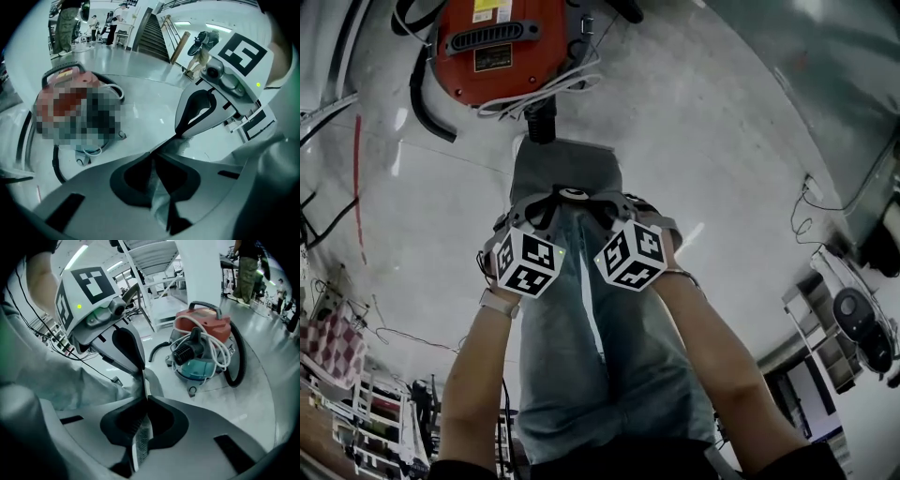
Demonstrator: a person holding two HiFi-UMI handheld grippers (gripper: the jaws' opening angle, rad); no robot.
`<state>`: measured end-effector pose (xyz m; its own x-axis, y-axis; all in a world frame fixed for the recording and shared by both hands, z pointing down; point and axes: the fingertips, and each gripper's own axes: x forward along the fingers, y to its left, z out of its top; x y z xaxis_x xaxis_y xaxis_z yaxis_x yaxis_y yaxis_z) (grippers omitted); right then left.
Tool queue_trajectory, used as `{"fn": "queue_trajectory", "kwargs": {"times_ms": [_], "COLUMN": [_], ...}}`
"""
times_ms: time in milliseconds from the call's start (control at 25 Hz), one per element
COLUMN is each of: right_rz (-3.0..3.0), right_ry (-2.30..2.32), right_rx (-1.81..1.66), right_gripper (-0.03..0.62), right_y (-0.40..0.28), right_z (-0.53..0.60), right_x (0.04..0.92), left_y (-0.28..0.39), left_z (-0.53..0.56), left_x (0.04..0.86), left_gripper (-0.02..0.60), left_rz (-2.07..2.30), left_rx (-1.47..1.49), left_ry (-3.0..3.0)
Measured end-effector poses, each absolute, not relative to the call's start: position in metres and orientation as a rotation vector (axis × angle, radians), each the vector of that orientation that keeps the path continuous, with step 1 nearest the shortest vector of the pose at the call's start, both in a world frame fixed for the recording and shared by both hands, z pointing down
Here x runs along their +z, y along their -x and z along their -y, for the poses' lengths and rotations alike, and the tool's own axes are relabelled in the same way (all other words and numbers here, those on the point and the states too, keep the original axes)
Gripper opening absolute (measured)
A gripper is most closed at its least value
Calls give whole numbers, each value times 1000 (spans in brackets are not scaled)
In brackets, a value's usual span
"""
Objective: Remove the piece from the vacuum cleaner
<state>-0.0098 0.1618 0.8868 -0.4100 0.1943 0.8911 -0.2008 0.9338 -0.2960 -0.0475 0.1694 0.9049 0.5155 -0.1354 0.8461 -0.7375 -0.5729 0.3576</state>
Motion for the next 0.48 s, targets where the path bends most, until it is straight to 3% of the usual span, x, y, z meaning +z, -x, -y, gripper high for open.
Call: {"fn": "queue_trajectory", "kwargs": {"times_ms": [480], "right_rz": [2011], "right_ry": [-210], "right_rx": [430], "right_gripper": [34], "right_y": [-39], "right_z": [-126], "right_x": [760], "left_y": [-2], "left_z": [-123], "left_x": [785], "left_gripper": [51], "left_rz": [699], "left_rx": [1000], "left_ry": [-2164]}}
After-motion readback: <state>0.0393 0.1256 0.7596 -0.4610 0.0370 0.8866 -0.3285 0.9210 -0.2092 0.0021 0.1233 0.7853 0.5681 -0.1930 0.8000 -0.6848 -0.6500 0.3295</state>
